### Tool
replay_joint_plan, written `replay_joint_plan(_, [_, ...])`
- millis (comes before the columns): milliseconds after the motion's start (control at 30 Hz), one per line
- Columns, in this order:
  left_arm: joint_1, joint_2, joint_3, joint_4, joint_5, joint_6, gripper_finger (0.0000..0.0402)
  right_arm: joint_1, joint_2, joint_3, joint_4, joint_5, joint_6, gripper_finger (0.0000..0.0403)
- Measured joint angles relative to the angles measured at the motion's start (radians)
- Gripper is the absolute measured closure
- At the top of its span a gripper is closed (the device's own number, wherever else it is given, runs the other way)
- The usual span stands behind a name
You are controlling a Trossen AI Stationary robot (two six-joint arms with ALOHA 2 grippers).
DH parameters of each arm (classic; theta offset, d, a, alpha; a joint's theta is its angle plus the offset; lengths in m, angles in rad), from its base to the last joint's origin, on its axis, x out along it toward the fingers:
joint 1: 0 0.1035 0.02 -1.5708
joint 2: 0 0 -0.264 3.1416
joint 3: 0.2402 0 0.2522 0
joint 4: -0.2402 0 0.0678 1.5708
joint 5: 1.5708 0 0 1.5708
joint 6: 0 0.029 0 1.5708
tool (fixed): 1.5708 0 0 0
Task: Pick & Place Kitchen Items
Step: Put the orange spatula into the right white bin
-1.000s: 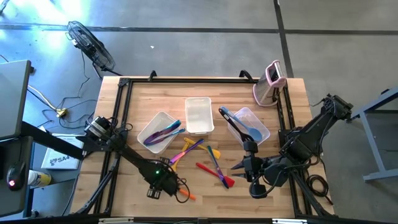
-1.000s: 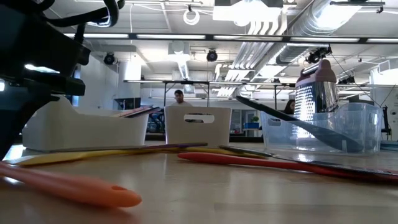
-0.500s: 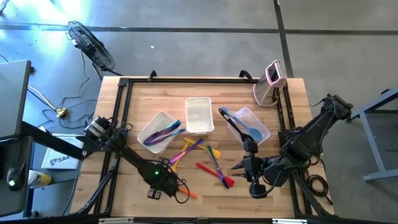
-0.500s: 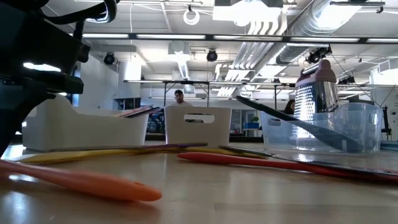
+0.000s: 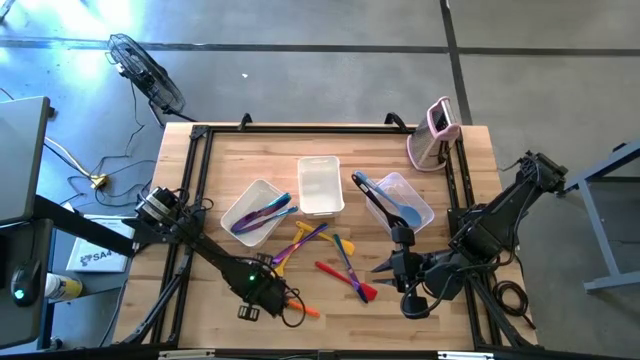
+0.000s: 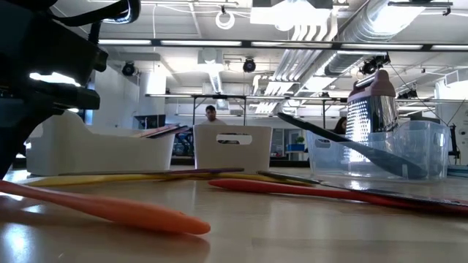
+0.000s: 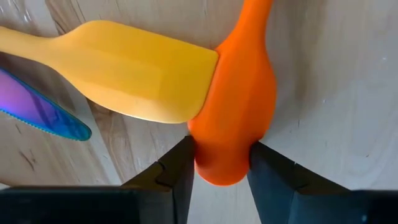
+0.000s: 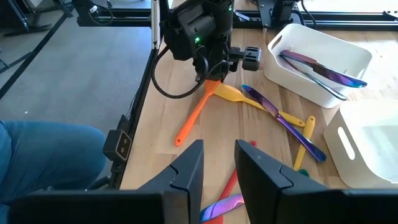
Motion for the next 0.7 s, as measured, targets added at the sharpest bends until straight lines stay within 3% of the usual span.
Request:
replay_joint_plan(167, [0.000, 0.000, 0.000, 0.000, 0.006, 0.000, 0.0300, 0.000, 0.000, 0.000, 0.000, 0.000, 0.000, 0.0319])
replay_joint_plan(400, [0.002, 0.001, 0.000, -0.004, 0.025, 0.003, 0.0390, 0.000, 0.000, 0.000, 0.000, 0.000, 0.000, 0.0319])
replay_joint_plan(700, [0.002, 0.001, 0.000, -0.008, 0.056, 0.026, 0.0395, 0.000, 0.000, 0.000, 0.000, 0.000, 0.000, 0.0319])
